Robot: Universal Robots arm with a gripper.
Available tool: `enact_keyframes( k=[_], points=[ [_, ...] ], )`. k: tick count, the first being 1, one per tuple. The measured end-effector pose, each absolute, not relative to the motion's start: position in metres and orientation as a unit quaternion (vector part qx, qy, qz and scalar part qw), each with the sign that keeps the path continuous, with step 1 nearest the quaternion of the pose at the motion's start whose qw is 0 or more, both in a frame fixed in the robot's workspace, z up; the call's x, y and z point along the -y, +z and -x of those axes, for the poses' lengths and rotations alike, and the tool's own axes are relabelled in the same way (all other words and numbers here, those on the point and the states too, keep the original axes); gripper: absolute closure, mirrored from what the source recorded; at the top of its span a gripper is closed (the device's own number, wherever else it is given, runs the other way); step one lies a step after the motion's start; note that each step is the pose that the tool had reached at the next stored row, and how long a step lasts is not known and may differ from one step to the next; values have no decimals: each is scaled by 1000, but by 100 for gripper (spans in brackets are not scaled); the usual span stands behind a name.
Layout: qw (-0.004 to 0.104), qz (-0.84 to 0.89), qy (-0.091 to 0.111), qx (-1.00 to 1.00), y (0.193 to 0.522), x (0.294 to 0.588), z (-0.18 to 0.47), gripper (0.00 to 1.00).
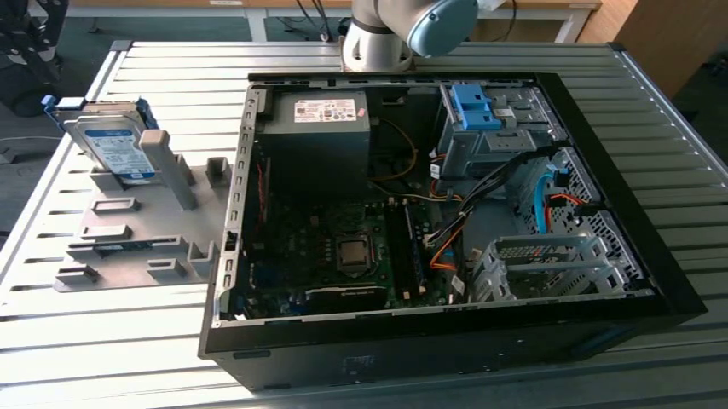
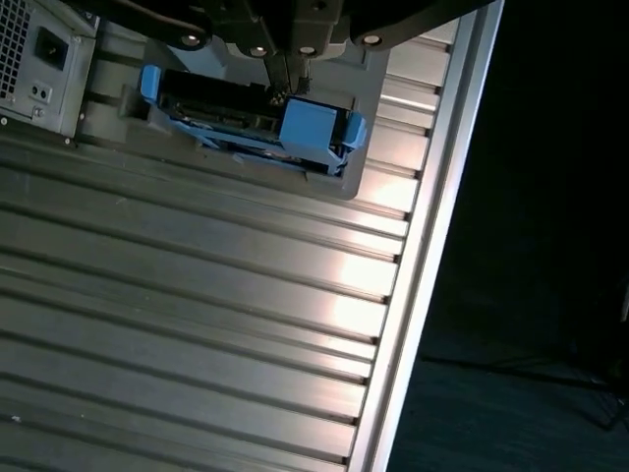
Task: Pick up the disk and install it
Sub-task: 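Pick up the disk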
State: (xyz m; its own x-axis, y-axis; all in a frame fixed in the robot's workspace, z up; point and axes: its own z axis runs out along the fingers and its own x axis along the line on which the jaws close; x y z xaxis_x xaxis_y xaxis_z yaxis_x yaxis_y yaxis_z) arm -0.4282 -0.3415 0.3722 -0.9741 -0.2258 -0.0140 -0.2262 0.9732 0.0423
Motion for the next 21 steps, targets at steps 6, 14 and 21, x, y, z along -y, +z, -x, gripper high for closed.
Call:
enact_keyframes(
  k=[6,14,21],
  points=[
    [4,143,22,-989,372,342,428,89],
    [3,180,22,-983,372,342,428,89],
    [2,229,22,-973,372,342,428,89]
  ],
)
